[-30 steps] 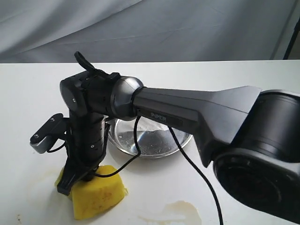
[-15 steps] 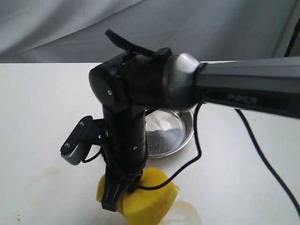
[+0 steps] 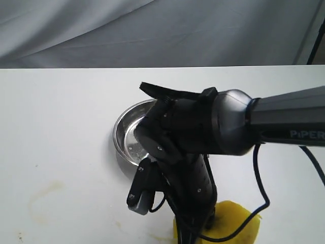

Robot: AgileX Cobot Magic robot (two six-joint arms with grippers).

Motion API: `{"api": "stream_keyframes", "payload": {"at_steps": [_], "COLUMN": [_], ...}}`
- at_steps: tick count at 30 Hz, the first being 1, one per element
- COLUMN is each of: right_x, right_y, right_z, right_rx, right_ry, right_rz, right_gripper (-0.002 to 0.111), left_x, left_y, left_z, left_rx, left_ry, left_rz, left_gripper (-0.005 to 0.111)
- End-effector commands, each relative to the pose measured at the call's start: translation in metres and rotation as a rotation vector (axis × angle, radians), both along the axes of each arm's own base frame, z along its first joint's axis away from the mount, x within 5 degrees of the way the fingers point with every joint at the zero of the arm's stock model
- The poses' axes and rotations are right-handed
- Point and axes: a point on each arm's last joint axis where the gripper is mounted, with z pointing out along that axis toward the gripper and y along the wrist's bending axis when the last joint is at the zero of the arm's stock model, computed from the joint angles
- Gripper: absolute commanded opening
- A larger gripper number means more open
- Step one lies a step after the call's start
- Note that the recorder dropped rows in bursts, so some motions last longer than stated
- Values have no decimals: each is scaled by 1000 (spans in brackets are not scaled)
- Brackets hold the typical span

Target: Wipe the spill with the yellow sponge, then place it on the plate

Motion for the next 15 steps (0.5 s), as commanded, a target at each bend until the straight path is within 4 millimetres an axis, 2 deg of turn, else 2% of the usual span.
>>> {"api": "stream_keyframes", "payload": {"at_steps": [1,4,8,15], "right_x": [-7,-11,-9,-8], "right_y": [-14,-17,-12,-1], "right_z": [-9,-15,-24,-56], "right_rx": [-48,-56,-14,49], "right_ry": [37,49,55,97], "right_rz": [-6,-4,10,29], "right_gripper": [0,0,0,0], "left_x": [0,0,0,0], "left_y": [0,0,0,0], "left_z": [4,4,4,4], "left_rx": [-10,-10,-10,-10], "left_ry": [-22,-22,-22,-22], "left_rz": [-7,-7,-7,-7], "left_gripper": [0,0,0,0]}}
